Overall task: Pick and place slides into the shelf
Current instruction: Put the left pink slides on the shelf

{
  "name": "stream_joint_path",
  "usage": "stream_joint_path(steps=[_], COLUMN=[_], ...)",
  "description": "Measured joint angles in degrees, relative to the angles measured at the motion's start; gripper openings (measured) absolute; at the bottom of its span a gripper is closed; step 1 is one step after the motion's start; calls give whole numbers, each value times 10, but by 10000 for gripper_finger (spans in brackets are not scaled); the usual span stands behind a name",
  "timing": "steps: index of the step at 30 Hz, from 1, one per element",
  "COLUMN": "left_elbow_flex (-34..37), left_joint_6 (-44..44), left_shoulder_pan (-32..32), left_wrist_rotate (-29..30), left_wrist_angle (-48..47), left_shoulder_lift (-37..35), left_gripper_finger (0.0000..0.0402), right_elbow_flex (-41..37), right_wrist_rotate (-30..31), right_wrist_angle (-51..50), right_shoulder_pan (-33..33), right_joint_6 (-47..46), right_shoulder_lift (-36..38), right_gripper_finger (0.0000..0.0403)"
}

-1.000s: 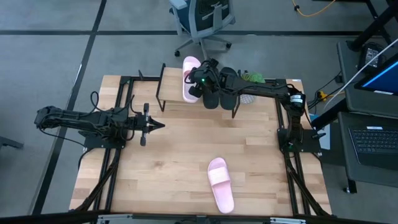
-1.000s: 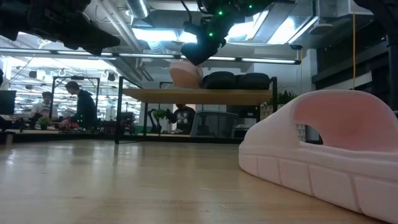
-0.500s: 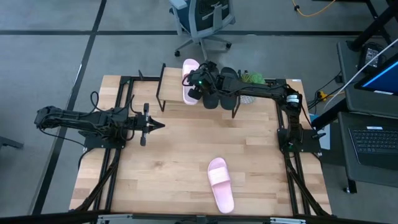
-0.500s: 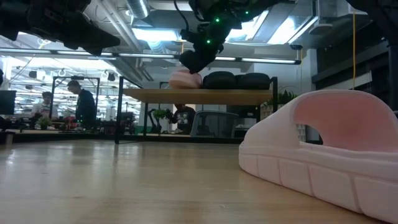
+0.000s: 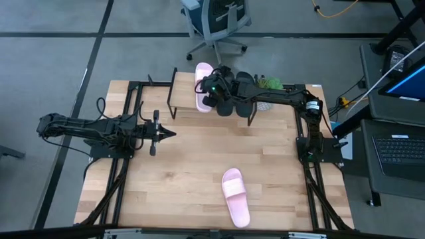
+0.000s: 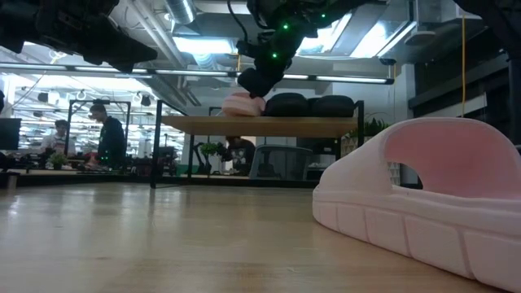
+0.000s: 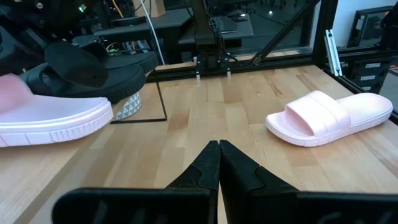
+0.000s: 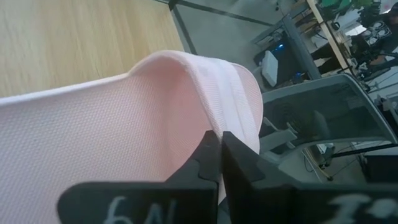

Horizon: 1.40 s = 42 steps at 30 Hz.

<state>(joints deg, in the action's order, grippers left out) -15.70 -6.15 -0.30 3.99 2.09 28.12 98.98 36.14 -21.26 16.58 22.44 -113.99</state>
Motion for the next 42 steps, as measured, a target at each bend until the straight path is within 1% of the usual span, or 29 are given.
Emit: stream_joint_path(steps=[6,10,25,32,38,42], left_elbow_flex=[0,0,0,0,0,0], left_joint_6=[0,1,1,1,1,1], left_shoulder_pan=[0,0,0,0,0,0], left_wrist_rotate=[0,0,0,0,0,0], left_wrist_angle=[0,0,0,0,0,0], left_shoulder_lift=[0,0,0,0,0,0], left_gripper_finger=[3,3,3,3,3,3], right_elbow_flex=[0,0,0,0,0,0], right_wrist_rotate=[-2,-3,-4,-4,-4,-4], right_wrist_angle=[-3,-4,1,3,3,4], right_shoulder_pan=[0,0,0,0,0,0], right_joint_6=[8,30,33,37,38,57], right_shoulder_lift=[0,0,0,0,0,0], right_gripper_finger=[6,6,10,6,19,13])
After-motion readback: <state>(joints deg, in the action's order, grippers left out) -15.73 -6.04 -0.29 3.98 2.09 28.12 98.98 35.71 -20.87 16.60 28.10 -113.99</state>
